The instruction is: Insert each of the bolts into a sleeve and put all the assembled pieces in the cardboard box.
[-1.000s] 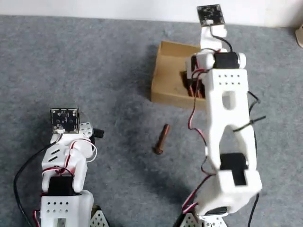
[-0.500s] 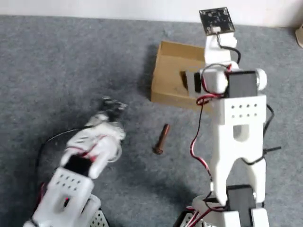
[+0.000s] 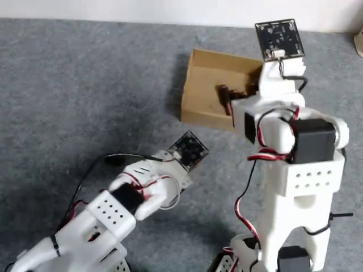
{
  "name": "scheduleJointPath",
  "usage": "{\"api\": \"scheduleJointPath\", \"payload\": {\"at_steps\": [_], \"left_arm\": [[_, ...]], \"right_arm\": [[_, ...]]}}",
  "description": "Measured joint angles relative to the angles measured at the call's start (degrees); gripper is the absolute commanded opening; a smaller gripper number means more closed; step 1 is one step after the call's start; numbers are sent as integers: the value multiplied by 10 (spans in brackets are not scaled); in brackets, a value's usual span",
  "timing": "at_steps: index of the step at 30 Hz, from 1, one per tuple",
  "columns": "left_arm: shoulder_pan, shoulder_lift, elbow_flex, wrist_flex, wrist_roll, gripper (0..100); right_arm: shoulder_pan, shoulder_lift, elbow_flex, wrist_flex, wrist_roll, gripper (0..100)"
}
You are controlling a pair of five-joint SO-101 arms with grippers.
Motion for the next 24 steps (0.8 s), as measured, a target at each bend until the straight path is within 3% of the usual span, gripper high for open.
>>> {"api": "scheduleJointPath", "payload": {"at_steps": [8, 14, 18, 24], "left_arm": [[1, 224, -145, 1, 7, 136], [6, 386, -258, 63, 62, 136], [22, 430, -292, 107, 99, 136], [21, 456, -294, 109, 176, 140]], "right_arm": [[0, -13, 0, 1, 0, 206], [40, -13, 0, 1, 0, 206], [70, -13, 0, 1, 0, 206], [80, -13, 0, 1, 22, 206]]}}
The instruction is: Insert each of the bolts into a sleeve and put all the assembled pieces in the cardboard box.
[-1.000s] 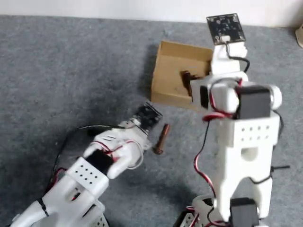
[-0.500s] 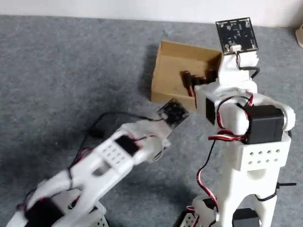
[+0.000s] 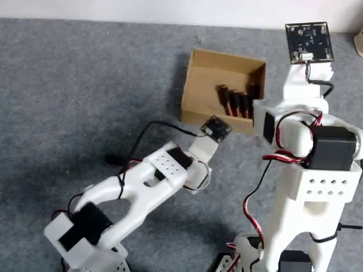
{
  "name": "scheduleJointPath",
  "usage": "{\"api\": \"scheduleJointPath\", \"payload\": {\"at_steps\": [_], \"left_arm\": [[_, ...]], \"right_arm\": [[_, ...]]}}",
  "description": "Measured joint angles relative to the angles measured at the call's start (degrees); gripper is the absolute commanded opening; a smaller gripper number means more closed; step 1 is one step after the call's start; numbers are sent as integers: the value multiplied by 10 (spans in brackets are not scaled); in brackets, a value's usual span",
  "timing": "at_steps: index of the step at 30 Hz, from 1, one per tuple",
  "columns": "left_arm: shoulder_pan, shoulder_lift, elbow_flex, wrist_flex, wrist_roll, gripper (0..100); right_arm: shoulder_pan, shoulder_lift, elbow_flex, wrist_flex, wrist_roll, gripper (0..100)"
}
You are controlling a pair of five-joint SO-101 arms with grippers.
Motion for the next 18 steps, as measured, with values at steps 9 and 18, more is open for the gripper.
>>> {"api": "scheduleJointPath", "payload": {"at_steps": [9, 18], "left_arm": [[3, 64, -48, 25, 72, 140], [8, 134, -145, 116, 79, 21]], "right_arm": [[2, 0, 0, 0, 4, 206], [3, 0, 0, 0, 4, 206]]}}
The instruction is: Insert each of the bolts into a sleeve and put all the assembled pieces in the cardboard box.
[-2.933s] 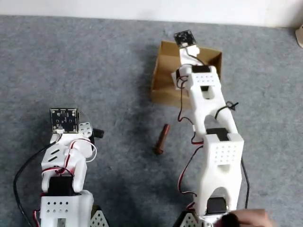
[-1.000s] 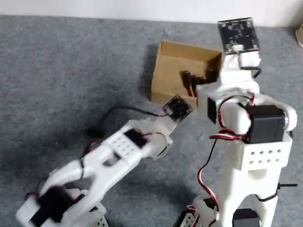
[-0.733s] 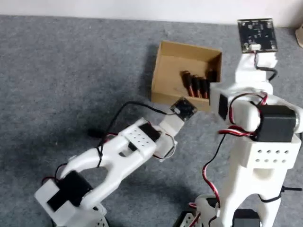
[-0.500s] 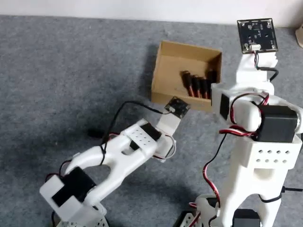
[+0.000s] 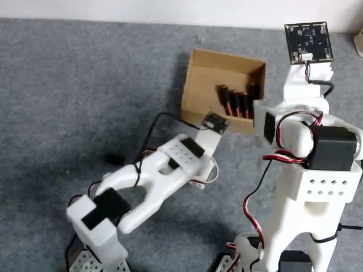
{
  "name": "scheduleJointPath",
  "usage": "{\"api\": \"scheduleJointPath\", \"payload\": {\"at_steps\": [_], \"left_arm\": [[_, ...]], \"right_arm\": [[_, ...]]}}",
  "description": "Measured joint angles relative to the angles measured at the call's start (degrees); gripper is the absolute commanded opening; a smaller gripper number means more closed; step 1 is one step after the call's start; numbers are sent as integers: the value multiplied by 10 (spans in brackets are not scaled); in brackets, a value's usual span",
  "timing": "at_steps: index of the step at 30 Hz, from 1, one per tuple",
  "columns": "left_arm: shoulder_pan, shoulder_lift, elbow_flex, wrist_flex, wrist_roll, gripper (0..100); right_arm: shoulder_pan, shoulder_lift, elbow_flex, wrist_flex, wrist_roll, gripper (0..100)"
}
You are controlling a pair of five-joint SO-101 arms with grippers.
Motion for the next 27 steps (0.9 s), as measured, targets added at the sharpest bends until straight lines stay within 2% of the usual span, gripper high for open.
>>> {"api": "scheduleJointPath", "payload": {"at_steps": [9, 15, 19, 27], "left_arm": [[3, 15, -22, 49, -8, 5], [0, 3, -44, 146, -112, 5], [-28, -62, -60, 219, -247, 5], [-127, -217, -36, 292, -653, 5]], "right_arm": [[0, 0, 0, 0, 0, 206], [0, 0, 0, 1, 0, 206], [21, 0, 0, 1, 0, 206], [77, 0, 0, 1, 0, 206]]}}
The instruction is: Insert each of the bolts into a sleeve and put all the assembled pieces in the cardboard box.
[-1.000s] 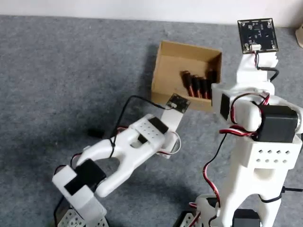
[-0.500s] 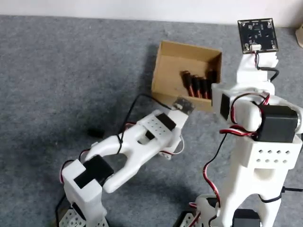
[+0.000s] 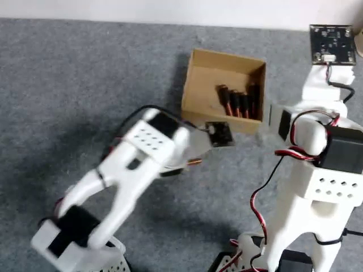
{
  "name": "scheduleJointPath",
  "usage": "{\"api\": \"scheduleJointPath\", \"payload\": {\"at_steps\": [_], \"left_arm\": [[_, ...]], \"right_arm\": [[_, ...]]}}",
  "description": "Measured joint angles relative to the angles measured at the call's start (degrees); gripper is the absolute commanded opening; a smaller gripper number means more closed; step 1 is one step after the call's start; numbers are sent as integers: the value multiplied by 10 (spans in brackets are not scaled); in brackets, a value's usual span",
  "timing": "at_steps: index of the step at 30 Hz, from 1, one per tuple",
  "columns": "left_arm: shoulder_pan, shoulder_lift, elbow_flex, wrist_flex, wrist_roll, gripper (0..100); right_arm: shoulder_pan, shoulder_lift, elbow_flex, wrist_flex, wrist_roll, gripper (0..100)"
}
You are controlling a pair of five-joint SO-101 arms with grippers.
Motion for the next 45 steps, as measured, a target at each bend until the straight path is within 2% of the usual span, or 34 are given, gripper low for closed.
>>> {"api": "scheduleJointPath", "payload": {"at_steps": [6, 8, 17, 22, 26, 35, 37, 39, 42, 45], "left_arm": [[-104, -37, 64, 5, -275, 5], [-138, -39, 87, 7, -322, 5], [-273, -40, 137, 6, -337, 5], [-274, -40, 153, 6, -337, 19], [-276, -40, 153, 6, -337, 165], [-274, -45, 153, 6, -336, 133], [-264, -47, 153, 6, -322, 133], [-254, -47, 153, 6, -258, 133], [-250, -47, 153, -4, -84, 136], [-268, -47, 153, -25, 130, 137]], "right_arm": [[1, 0, 0, 0, 0, 206], [4, 0, 0, 0, 0, 206], [3, 0, 0, 0, 0, 206], [3, 0, 0, 0, 0, 206], [3, 0, 0, 0, 0, 206], [3, 0, 1, 0, 0, 206], [3, -1, 14, 0, 0, 206], [3, -1, 35, 0, 0, 206], [3, -1, 55, 0, 0, 206], [3, -1, 55, 0, 0, 206]]}}
